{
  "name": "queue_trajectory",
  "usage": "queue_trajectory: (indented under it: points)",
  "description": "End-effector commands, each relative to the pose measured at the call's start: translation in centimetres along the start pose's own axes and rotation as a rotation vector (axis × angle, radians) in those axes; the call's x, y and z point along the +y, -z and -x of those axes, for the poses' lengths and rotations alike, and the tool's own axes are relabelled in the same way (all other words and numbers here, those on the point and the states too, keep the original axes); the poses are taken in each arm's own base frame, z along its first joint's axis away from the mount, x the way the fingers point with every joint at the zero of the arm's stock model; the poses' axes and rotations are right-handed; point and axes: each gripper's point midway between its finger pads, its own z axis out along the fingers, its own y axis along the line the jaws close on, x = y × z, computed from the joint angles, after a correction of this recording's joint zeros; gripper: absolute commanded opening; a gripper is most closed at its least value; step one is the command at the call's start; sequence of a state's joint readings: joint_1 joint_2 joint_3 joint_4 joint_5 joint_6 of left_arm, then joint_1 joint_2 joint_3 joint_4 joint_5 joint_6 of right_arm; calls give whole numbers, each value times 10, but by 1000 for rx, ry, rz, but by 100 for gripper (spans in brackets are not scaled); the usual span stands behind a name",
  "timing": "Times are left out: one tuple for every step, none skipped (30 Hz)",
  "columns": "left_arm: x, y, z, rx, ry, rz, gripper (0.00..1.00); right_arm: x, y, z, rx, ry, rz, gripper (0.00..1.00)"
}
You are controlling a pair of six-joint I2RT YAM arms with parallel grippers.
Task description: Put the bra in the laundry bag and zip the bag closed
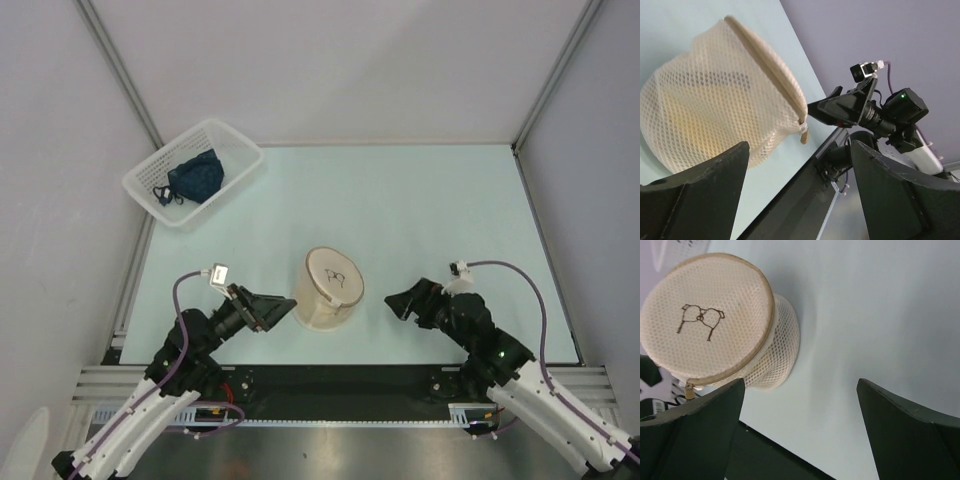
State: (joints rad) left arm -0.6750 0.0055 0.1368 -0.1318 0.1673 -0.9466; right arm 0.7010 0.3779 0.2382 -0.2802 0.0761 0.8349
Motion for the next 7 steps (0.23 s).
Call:
queue_trajectory:
  points:
    - [-22,5,-6,6,34,-157,87,2,5,12,-139,-117,89,100]
    - [-22,5,-8,13,30,-163,87,-4,4,9,-142,-132,77,100]
    - [-24,6,-8,6,31,-183,88,-2,7,12,-167,-148,97,100]
    - [-23,6,-9,0,34,-195,88,-10,4,7,-158,-158,81,100]
    - [-24,7,-12,16,36,-204,88,-10,4,4,-147,-164,83,100]
    - [-31,6,-10,14,33,-233,89,-8,4,2,-134,-161,92,100]
    - [-47,11,-9,21,21,-315,89,-1,5,1,-119,-145,119,100]
